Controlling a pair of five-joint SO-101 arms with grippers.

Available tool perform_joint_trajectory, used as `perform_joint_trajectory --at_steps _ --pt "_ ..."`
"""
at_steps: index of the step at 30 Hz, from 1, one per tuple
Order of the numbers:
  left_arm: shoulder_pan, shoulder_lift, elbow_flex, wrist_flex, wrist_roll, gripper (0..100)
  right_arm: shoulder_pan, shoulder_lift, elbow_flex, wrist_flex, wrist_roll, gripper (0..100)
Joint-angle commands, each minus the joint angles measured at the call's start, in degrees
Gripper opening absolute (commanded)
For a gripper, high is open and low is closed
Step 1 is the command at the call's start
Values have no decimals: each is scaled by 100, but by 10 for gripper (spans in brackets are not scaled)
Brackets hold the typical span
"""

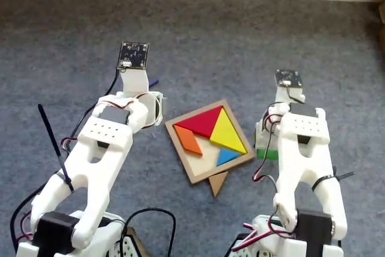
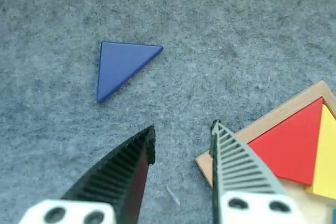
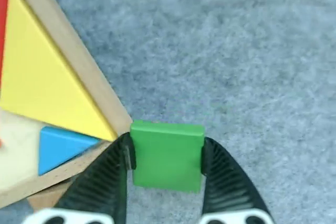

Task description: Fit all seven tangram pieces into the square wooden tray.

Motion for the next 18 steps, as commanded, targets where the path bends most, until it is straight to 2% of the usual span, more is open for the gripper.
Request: perform_joint_trajectory --at_steps 1,9,11,13,16,18 --pt "-145 -418 -242 -53 -53 189 -295 -488 -48 242 70 15" --pt "-1051 -2404 -119 1275 -62 189 -1174 -1684 -4 910 44 14" --pt "-1253 -2923 127 1495 -62 190 -1446 -1947 -4 884 -237 14" --pt "-1499 -3389 532 1547 -158 190 -1789 -2105 4 875 -422 14" --pt "-1895 -3960 1288 1389 -721 190 -2273 -2053 4 796 -457 14" --pt "-2123 -4259 1771 1178 -835 190 -2519 -1886 4 611 -782 14"
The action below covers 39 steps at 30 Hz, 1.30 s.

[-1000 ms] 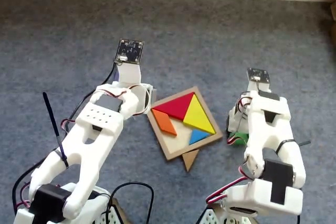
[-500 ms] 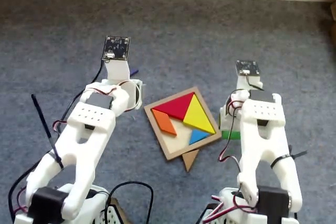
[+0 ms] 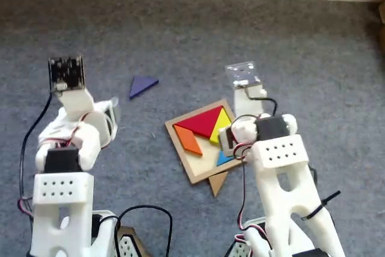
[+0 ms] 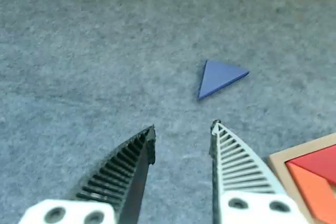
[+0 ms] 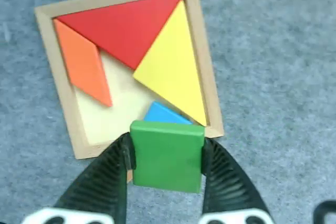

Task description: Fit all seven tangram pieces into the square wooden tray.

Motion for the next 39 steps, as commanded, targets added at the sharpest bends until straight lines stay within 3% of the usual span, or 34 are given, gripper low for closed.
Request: perform_joint_trajectory --at_steps 1,6,15,20,25,39 --pt "-523 -796 936 -396 -369 190 -444 92 -22 -365 -659 14" --pt "-734 -1341 1833 -730 -387 190 -866 778 -22 -1095 -1916 14" --pt "-743 -1974 2308 -730 -404 190 -901 1437 48 -1481 -3095 14" --pt "-734 -2044 2352 -730 -404 190 -919 1754 365 -1974 -3270 26" --pt "-734 -2044 2360 -730 -404 190 -901 1938 426 -1921 -3270 132" --pt "-708 -2044 2360 -730 -404 190 -1059 1991 426 -1877 -3270 173"
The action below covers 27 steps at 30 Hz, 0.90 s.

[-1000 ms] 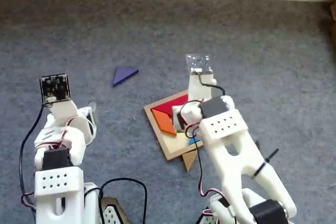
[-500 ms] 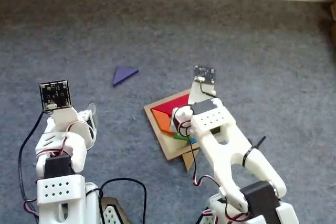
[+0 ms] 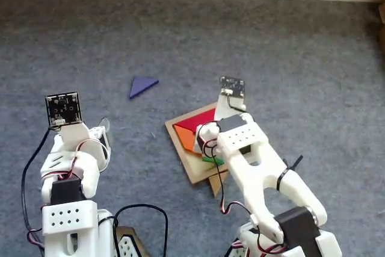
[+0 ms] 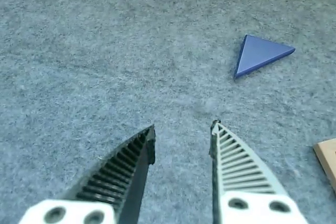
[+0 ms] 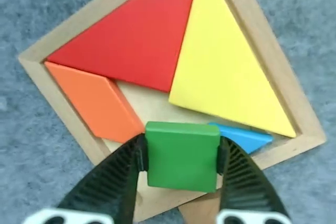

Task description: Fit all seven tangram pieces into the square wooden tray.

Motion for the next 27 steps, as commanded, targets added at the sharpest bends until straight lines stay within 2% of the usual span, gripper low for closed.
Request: perform_joint_trajectory --at_steps 1,3,8,14,16,18,21,27 --pt "-31 -84 -22 -97 -44 190 -127 -22 -66 13 -62 197" --pt "-22 -84 -13 -97 -44 190 -163 -22 -75 13 -62 233" --pt "-31 -84 -13 -105 -53 190 -189 -295 -207 57 -35 238" --pt "-57 -84 -13 -105 -53 190 -136 -1701 -268 919 -9 238" --pt "-57 -84 -13 -97 -53 190 13 -2220 -207 1015 -9 208" --pt "-57 -84 -13 -97 -53 190 215 -2642 110 927 132 132" --pt "-57 -84 -13 -97 -167 190 295 -2985 699 347 782 2" --pt "-31 -84 -13 -88 -299 190 286 -3002 1824 -708 826 18"
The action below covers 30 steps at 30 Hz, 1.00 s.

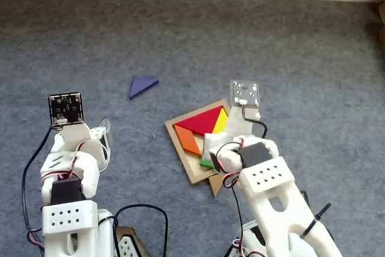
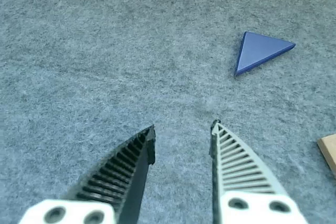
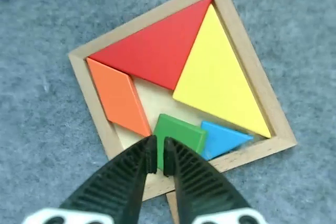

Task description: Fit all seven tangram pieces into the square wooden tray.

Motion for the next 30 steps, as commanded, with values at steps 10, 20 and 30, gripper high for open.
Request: perform_joint_trajectory --at_steps 10,20,30 --pt "-31 -84 -4 -88 -88 190 40 -180 453 -936 105 18" --pt "-31 -84 -4 -88 -88 190 31 1798 4 -919 79 18" --pt "-31 -84 -4 -88 -88 190 66 2782 -611 -1552 105 18"
